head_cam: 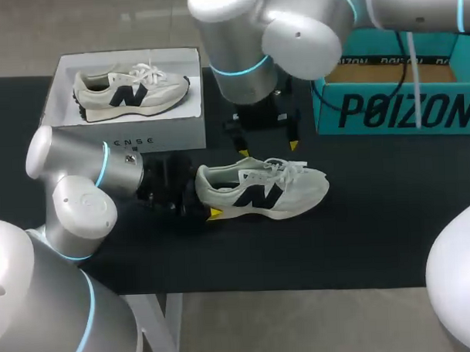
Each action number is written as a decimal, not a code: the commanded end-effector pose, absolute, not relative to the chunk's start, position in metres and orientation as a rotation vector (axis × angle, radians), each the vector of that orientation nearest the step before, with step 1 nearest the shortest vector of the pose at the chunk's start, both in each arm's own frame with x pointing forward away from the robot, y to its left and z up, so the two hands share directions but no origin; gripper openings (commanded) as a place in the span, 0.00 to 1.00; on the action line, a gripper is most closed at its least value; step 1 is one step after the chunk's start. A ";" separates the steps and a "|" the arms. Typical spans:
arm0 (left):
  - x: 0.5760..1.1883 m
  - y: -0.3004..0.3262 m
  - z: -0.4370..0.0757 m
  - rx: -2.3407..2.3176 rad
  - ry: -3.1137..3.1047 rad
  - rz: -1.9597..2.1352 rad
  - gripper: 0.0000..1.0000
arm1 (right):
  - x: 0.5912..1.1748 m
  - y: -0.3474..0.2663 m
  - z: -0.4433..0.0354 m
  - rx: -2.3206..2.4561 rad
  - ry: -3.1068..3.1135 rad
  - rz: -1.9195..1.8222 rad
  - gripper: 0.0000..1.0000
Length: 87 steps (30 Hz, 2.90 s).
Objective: Take the shoe out of the shoebox, open the shoe tongue, remove and reinsert the insole, then place the shoe into the shoebox
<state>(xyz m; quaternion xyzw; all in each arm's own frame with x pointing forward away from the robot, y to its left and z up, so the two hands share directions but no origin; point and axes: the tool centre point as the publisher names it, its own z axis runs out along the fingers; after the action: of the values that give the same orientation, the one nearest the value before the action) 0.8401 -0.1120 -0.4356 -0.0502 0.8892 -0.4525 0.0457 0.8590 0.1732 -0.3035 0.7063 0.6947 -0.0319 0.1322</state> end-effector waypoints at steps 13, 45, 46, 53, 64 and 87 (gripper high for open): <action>0.839 -0.113 -0.440 -0.153 2.714 -1.382 0.00 | 0.840 0.216 -0.322 1.979 1.943 -0.296 1.00; 0.839 -0.113 -0.440 -0.153 2.714 -1.382 0.00 | 0.844 0.178 -0.347 2.056 1.865 -0.377 0.44; 0.839 -0.113 -0.440 -0.153 2.714 -1.382 0.00 | 0.845 0.177 -0.346 2.055 1.862 -0.377 0.38; 0.839 -0.113 -0.440 -0.153 2.714 -1.382 0.00 | 0.847 0.175 -0.341 2.054 1.857 -0.364 0.00; 0.839 -0.113 -0.440 -0.153 2.714 -1.382 0.00 | 0.849 0.163 -0.334 2.156 1.883 -0.267 0.00; 0.839 -0.113 -0.440 -0.153 2.714 -1.382 0.00 | 0.856 0.088 -0.350 2.305 1.707 -0.334 0.00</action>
<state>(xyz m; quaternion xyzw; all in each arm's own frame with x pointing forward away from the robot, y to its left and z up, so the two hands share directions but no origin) 0.8401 -0.1124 -0.4353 -0.0500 0.8891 -0.4527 0.0457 0.8555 0.0949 -0.3478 0.7907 0.5855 -0.1207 0.1320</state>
